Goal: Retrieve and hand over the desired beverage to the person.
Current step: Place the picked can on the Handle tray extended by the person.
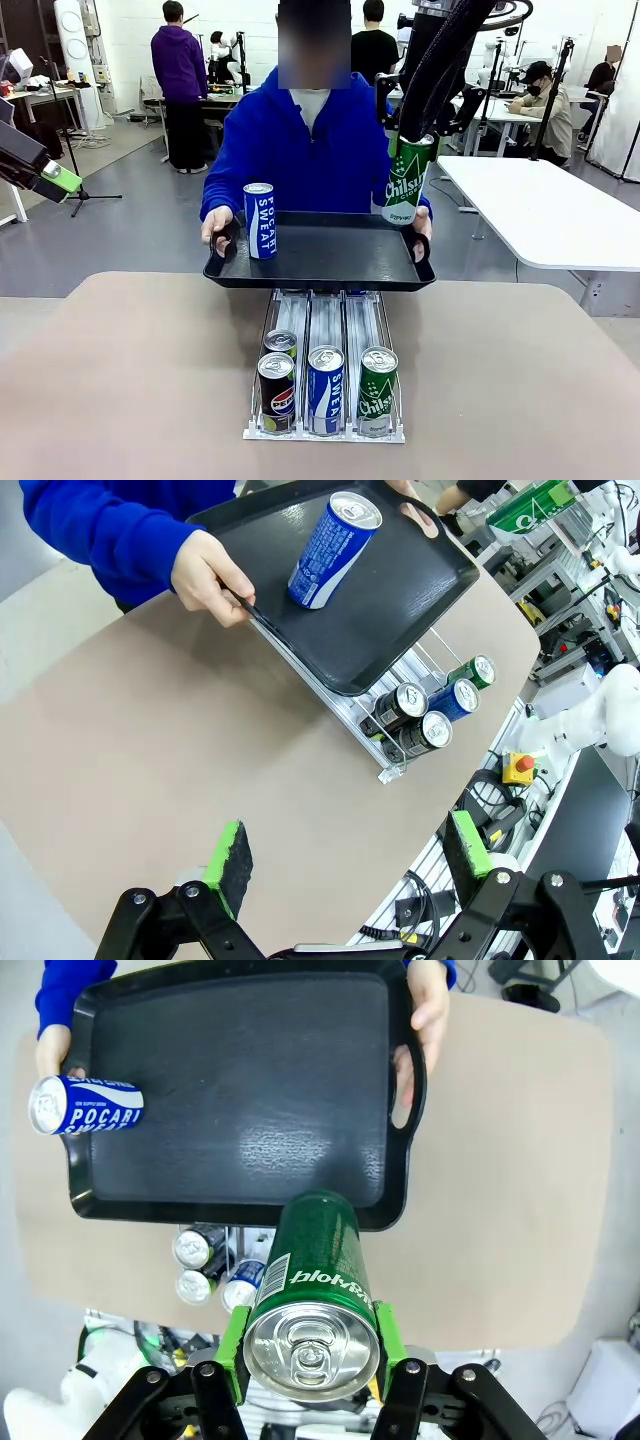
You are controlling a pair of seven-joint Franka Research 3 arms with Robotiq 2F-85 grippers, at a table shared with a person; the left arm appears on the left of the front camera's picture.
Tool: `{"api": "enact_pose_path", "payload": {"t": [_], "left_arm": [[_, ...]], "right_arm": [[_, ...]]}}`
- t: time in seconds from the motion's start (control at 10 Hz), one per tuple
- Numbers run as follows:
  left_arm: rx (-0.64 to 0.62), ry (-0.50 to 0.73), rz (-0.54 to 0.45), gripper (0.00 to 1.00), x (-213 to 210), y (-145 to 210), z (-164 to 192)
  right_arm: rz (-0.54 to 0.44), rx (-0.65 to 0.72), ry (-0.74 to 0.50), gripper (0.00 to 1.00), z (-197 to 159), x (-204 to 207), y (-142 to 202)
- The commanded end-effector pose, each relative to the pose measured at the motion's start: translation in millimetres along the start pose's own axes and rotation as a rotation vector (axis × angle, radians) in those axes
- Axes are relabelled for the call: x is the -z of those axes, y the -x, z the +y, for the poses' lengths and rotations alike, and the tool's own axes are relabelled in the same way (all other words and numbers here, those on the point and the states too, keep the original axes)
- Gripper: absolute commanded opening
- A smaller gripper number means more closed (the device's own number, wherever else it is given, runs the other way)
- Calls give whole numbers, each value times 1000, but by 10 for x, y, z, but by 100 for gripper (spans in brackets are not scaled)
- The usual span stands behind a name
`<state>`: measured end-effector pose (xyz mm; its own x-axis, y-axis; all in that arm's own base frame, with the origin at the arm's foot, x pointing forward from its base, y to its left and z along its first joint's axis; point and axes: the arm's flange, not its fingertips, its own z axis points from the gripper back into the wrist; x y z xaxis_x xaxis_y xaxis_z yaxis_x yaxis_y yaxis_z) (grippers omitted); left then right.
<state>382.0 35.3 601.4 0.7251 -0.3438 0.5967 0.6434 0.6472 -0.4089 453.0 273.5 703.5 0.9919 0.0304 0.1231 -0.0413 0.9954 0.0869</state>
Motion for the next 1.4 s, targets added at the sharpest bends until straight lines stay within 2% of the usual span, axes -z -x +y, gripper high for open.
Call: {"api": "enact_pose_path", "payload": {"t": [0.0,0.1,0.2,0.7,1.3], "left_arm": [[8,8,-3,100,-5,13,4],[8,8,-3,100,-5,13,4],[8,8,-3,100,-5,13,4],[8,8,-3,100,-5,13,4],[8,8,-3,100,-5,13,4]], "right_arm": [[-9,7,8,0,-35,-13,51],[-9,7,8,0,-35,-13,51],[0,0,0,58,0,0,0],[56,-16,51,58,356,216,-542],[88,-70,61,58,736,689,-800]]}}
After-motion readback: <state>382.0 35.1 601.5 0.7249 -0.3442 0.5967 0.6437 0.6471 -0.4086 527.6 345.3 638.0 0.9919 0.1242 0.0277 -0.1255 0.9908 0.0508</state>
